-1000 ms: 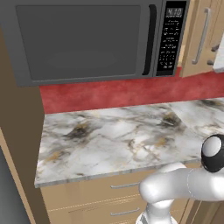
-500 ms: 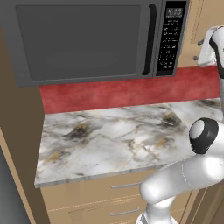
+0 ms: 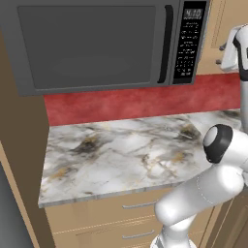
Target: Close all open cabinet doors.
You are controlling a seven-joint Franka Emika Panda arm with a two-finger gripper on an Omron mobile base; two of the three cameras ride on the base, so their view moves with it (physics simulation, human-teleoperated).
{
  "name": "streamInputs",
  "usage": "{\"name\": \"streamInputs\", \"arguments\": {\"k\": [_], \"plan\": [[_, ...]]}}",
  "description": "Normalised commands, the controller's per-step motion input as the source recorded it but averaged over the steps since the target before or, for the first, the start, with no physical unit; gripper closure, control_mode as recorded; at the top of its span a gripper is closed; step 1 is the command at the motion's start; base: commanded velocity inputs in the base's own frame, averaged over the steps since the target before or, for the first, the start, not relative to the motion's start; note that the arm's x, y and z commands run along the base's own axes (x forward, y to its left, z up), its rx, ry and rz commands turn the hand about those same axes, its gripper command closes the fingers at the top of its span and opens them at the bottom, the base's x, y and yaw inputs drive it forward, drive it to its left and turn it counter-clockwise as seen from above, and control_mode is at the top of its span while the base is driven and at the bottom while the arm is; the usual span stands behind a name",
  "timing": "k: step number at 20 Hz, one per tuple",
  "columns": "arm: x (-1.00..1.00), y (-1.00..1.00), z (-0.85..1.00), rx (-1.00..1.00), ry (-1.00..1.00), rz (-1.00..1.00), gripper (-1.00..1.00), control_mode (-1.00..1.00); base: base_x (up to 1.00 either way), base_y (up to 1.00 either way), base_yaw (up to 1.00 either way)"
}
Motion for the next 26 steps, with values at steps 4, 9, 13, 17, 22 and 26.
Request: {"name": "streamInputs", "arguments": {"k": [4,9,13,17,22,26], "plan": [[-0.01,0.14,-0.21,-0.06,0.0,0.01,-1.0,-1.0,0.0,0.0,0.0],[-0.48,0.41,-0.48,-0.09,0.0,0.04,-1.0,-1.0,0.0,0.0,0.0],[-0.65,0.71,-0.49,-0.14,-0.02,0.0,-1.0,-1.0,0.0,0.0,0.0],[-0.79,0.83,-0.23,-0.17,-0.09,0.0,-1.0,-1.0,0.0,0.0,0.0],[-0.77,0.72,-0.13,-0.12,-0.07,-0.04,-1.0,-1.0,0.0,0.0,0.0],[-0.73,0.66,-0.15,-0.07,-0.04,-0.11,-1.0,-1.0,0.0,0.0,0.0]]}}
